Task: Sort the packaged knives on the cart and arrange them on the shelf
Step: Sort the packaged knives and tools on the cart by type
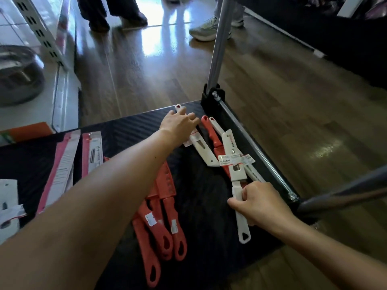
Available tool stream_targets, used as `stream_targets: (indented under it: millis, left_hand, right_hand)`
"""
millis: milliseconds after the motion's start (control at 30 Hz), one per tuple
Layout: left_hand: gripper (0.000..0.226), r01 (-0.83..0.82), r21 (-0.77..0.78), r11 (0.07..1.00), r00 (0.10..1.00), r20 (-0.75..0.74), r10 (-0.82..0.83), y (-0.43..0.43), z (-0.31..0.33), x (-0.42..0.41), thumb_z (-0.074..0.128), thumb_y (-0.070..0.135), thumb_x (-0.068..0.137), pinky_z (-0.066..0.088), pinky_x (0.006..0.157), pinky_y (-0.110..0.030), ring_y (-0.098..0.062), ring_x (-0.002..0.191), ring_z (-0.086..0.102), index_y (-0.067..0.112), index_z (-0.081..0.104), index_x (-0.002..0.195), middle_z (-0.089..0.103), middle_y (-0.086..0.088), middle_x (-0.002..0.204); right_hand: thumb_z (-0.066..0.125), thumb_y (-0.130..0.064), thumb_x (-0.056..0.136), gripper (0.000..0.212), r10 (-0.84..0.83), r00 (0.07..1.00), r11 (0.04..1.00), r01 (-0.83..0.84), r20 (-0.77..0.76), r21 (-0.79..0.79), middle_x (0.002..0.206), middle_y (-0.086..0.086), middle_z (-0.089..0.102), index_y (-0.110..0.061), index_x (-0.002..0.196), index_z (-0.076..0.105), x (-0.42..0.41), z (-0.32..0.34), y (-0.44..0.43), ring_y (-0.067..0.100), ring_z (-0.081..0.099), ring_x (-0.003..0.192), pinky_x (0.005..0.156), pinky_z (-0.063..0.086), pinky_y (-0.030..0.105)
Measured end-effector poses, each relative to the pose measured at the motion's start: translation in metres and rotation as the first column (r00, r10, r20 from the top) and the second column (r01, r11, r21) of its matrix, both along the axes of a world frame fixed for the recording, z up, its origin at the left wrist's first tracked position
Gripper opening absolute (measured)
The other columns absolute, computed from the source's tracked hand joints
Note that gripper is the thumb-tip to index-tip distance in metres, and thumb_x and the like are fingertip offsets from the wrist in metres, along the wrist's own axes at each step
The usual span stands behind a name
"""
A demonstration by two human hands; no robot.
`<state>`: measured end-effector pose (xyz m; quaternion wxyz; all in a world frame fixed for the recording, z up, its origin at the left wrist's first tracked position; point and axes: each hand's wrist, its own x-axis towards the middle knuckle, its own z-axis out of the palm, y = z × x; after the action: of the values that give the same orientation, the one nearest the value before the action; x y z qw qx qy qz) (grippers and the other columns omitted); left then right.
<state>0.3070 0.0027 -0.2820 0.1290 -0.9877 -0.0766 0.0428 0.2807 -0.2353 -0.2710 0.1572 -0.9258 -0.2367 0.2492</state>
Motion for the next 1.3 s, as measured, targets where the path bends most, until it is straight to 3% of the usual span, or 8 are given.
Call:
stream_targets:
  millis: [400,533,633,833,1000,1100,1200,1300]
  left_hand:
    - [0.032,0.158,0.015,0.987,0.986,0.05,-0.158,0.005,0.016,-0.051,0.045,0.026,0.097,0.038,0.096,-0.029,-0.018,0.129,0.038,0.021,0.05,0.129,0.049,0.006,0.135]
    - [0.025,0.053,-0.092,0.994,0.991,0.124,-0.042,0.01,0.018,-0.09,0.045,0.022,0.097,0.046,0.084,-0.03,-0.017,0.121,0.043,0.021,0.058,0.118,0.055,0.006,0.123]
    - [0.024,-0.017,-0.145,0.989,0.988,0.148,0.038,0.011,0.021,-0.12,0.049,0.016,0.095,0.047,0.077,-0.03,-0.018,0.117,0.047,0.019,0.06,0.117,0.057,0.004,0.12]
    - [0.022,-0.262,-0.383,0.886,0.927,0.155,0.341,0.011,0.035,-0.174,0.054,0.018,0.091,0.046,0.078,-0.033,-0.024,0.106,0.056,0.013,0.067,0.109,0.064,-0.005,0.111]
    - [0.019,-0.411,-0.645,0.644,0.832,0.023,0.554,0.007,0.045,-0.201,0.058,0.026,0.089,0.039,0.066,-0.029,-0.024,0.089,0.06,0.011,0.066,0.097,0.065,-0.007,0.095]
    - [0.027,-0.431,-0.817,0.383,0.766,-0.107,0.634,0.009,0.05,-0.21,0.06,0.033,0.089,0.042,0.06,-0.027,-0.018,0.079,0.058,0.009,0.067,0.097,0.062,-0.004,0.085]
    - [0.025,-0.384,-0.919,0.089,0.692,-0.223,0.687,0.016,0.055,-0.222,0.059,0.03,0.09,0.05,0.073,-0.029,-0.02,0.085,0.062,0.008,0.065,0.101,0.063,-0.006,0.089]
    - [0.019,-0.354,-0.931,-0.093,0.627,-0.31,0.715,0.026,0.06,-0.247,0.057,0.027,0.092,0.052,0.076,-0.032,-0.024,0.088,0.062,0.009,0.062,0.096,0.063,-0.011,0.093]
  right_hand:
    - [0.062,-0.036,0.086,0.038,0.04,0.995,0.999,-0.043,0.088,0.029,0.054,0.0,0.062,-0.011,0.058,0.061,-0.014,0.011,0.029,0.009,0.061,0.05,0.052,0.047,0.019]
    - [0.062,-0.033,0.087,0.04,0.043,0.995,0.998,-0.047,0.09,0.044,0.046,-0.004,0.056,-0.013,0.053,0.057,-0.023,0.019,0.038,-0.003,0.052,0.031,0.036,0.036,0.007]
    - [0.062,-0.035,0.088,0.039,0.046,0.996,0.997,-0.051,0.083,0.064,0.049,-0.001,0.06,-0.011,0.058,0.06,-0.033,0.026,0.047,0.002,0.056,0.037,0.041,0.043,0.014]
    - [0.063,-0.035,0.087,0.037,0.123,0.991,0.982,-0.129,0.055,0.141,0.055,-0.003,0.062,-0.012,0.058,0.059,-0.067,0.048,0.072,-0.001,0.057,0.037,0.034,0.037,0.008]
    - [0.063,-0.034,0.087,0.038,0.099,0.995,0.962,-0.096,0.0,0.257,0.054,-0.003,0.063,-0.009,0.058,0.062,-0.09,0.061,0.097,-0.001,0.059,0.036,0.038,0.045,0.01]
    - [0.062,-0.035,0.088,0.04,0.095,0.995,0.956,-0.101,0.035,0.276,0.051,-0.004,0.061,-0.011,0.055,0.06,-0.1,0.068,0.11,0.001,0.057,0.036,0.036,0.04,0.007]
    - [0.062,-0.033,0.088,0.04,0.109,0.993,0.958,-0.119,0.052,0.26,0.047,-0.004,0.059,-0.012,0.055,0.059,-0.111,0.072,0.123,0.001,0.056,0.035,0.035,0.037,0.005]
    - [0.063,-0.035,0.087,0.042,0.139,0.988,0.954,-0.151,0.063,0.26,0.045,-0.003,0.059,-0.012,0.053,0.058,-0.124,0.075,0.141,0.002,0.056,0.034,0.041,0.046,0.009]
